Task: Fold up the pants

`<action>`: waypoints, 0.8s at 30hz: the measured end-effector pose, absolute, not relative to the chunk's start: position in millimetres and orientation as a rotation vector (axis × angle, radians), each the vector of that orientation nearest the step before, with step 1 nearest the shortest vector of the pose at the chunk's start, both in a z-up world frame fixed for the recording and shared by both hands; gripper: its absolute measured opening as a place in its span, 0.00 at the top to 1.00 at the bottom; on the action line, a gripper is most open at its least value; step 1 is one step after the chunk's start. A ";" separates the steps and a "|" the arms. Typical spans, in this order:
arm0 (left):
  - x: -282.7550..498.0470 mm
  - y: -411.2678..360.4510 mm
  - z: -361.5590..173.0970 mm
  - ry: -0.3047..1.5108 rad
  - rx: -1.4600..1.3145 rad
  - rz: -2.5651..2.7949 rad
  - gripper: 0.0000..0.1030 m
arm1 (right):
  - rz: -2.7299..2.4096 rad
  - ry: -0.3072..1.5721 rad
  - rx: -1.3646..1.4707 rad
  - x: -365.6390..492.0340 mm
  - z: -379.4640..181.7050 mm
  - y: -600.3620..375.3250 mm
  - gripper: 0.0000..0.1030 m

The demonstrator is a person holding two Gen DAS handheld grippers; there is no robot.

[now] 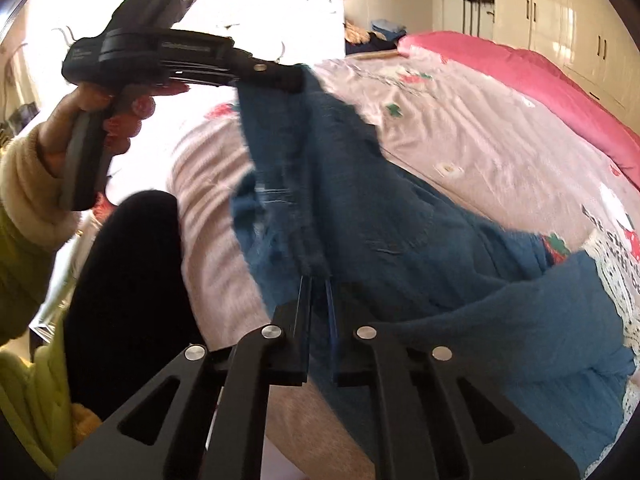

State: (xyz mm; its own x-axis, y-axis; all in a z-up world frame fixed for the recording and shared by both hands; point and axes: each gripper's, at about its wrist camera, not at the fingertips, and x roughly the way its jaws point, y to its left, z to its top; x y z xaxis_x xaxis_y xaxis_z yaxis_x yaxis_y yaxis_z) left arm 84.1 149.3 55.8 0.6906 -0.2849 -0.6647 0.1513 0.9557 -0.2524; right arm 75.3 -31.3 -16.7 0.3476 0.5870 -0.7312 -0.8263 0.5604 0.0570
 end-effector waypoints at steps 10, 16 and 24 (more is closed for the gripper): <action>45.5 178.9 -12.3 0.899 -0.233 -0.209 0.55 | 0.971 0.914 -0.317 68.8 -44.4 -29.8 0.91; 30.0 183.2 0.1 0.883 -0.176 -0.162 0.50 | 0.959 0.840 -0.237 66.9 -9.0 -50.3 0.88; 11.3 161.7 48.1 0.783 -0.077 -0.086 0.44 | 0.788 0.819 -0.228 112.2 -0.5 -60.6 0.58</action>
